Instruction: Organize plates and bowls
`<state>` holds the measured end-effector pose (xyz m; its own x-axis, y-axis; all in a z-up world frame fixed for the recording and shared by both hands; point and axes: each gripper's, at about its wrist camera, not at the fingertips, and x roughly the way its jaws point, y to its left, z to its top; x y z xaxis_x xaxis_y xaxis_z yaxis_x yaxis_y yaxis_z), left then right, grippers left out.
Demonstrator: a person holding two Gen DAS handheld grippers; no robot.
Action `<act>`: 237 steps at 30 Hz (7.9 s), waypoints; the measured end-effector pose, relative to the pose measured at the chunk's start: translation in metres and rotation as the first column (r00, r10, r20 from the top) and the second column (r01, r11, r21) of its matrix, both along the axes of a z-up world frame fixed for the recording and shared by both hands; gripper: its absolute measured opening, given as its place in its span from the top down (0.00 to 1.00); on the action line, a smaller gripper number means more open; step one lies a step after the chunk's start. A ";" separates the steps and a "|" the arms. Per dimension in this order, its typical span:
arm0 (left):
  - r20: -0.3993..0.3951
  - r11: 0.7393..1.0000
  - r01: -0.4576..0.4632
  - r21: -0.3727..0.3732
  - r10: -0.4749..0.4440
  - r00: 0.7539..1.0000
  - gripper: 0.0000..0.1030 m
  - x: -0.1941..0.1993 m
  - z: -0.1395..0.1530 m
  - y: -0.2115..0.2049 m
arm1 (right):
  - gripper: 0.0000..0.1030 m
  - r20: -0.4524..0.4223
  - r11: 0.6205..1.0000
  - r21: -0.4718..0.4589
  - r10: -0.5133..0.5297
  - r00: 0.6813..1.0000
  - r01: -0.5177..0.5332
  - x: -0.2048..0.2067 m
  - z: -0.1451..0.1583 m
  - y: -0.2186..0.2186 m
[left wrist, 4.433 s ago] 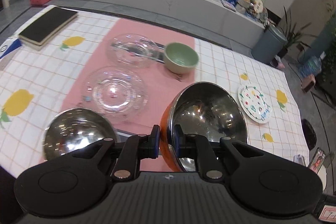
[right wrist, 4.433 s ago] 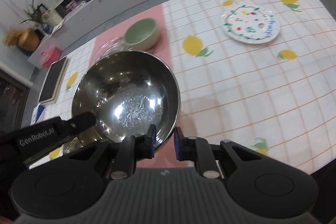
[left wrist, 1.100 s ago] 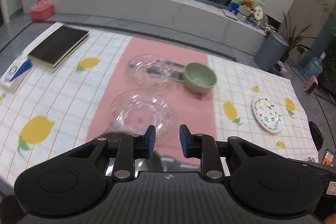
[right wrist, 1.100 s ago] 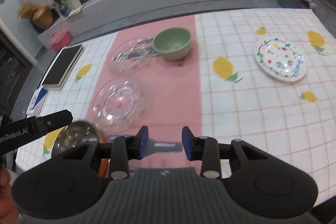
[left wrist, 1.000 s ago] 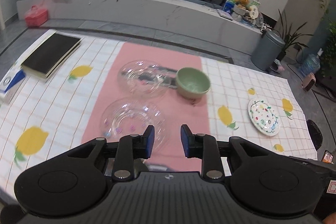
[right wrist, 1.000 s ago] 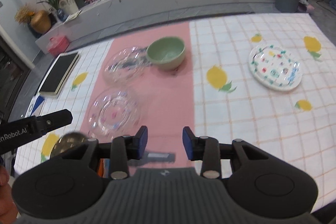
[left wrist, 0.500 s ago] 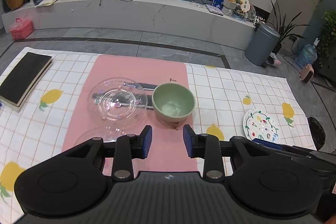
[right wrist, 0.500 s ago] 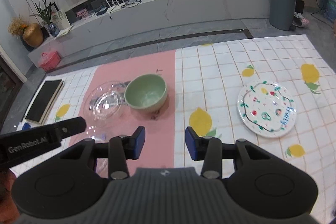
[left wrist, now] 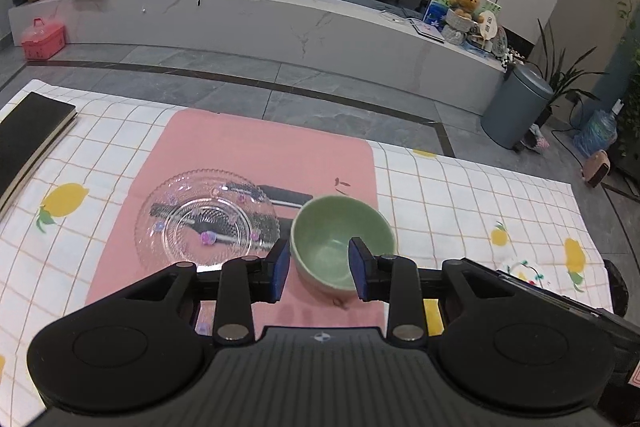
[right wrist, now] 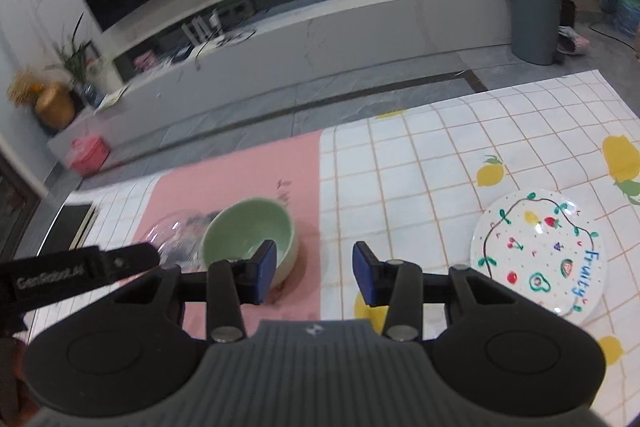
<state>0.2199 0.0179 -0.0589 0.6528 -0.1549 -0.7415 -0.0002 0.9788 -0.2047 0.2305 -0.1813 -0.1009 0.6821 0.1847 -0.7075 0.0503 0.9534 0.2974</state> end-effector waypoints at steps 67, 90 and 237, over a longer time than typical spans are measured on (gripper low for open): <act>-0.249 1.000 0.020 0.006 -0.018 0.968 0.91 -0.108 -0.041 -0.049 | 0.91 -0.299 0.997 0.057 -0.027 0.954 0.046 -0.127 -0.019 -0.014; -0.297 0.999 0.043 0.006 -0.039 0.954 0.89 -0.128 -0.073 -0.047 | 0.80 -0.399 0.993 0.099 -0.014 0.917 0.058 -0.136 -0.054 -0.019; -0.163 0.998 0.026 -0.058 -0.035 0.986 0.74 -0.085 -0.002 0.151 | 0.60 -0.249 0.970 0.202 0.181 0.951 -0.131 -0.099 -0.020 0.096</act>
<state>0.1351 0.1693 -0.0606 0.5172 -0.2163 -0.8280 -0.0089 0.9661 -0.2580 0.1318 -0.0851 -0.1212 0.4279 0.4156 -0.8026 0.0052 0.8869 0.4620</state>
